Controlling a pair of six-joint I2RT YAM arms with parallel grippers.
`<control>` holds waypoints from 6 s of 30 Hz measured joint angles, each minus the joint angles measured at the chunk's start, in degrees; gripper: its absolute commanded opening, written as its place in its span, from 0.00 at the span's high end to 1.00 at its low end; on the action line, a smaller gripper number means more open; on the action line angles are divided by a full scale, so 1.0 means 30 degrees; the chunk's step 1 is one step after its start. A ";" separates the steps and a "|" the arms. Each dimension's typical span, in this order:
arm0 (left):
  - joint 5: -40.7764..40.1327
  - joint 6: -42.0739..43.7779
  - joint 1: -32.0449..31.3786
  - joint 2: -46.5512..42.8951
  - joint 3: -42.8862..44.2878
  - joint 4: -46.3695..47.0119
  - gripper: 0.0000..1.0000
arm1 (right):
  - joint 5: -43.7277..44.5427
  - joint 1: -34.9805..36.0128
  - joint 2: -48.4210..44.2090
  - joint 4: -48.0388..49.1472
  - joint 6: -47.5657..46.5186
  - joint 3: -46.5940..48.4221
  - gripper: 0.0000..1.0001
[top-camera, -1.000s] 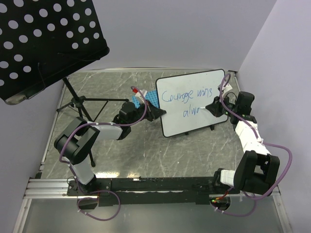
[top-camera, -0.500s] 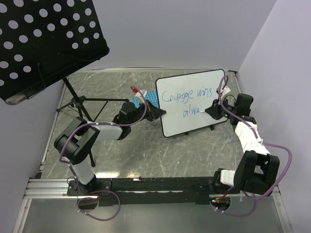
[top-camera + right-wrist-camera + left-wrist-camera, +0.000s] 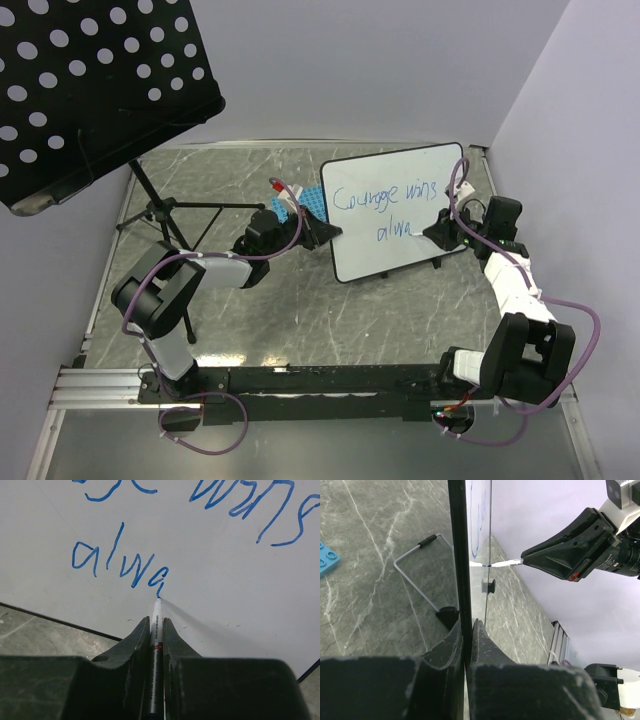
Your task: Write a sentence on the whiteboard
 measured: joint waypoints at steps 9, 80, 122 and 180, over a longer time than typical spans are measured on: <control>0.0000 0.0000 -0.0007 0.0000 0.0000 0.0000 0.99 | -0.0160 -0.0226 -0.0211 0.1107 0.1231 0.0007 1.00; 0.0007 -0.0022 0.0007 0.0022 0.0000 -0.0022 0.99 | 0.1086 -0.0357 0.1319 0.2106 0.1413 0.1195 1.00; 0.0131 -0.0015 0.0036 0.0138 0.0000 0.0160 0.99 | -0.0430 0.1093 -0.0627 -0.1559 0.0612 0.0976 1.00; 0.0138 -0.0066 0.0044 0.0182 -0.0211 0.0481 0.99 | -0.2594 -0.3359 0.0903 0.7016 0.4437 -0.1392 1.00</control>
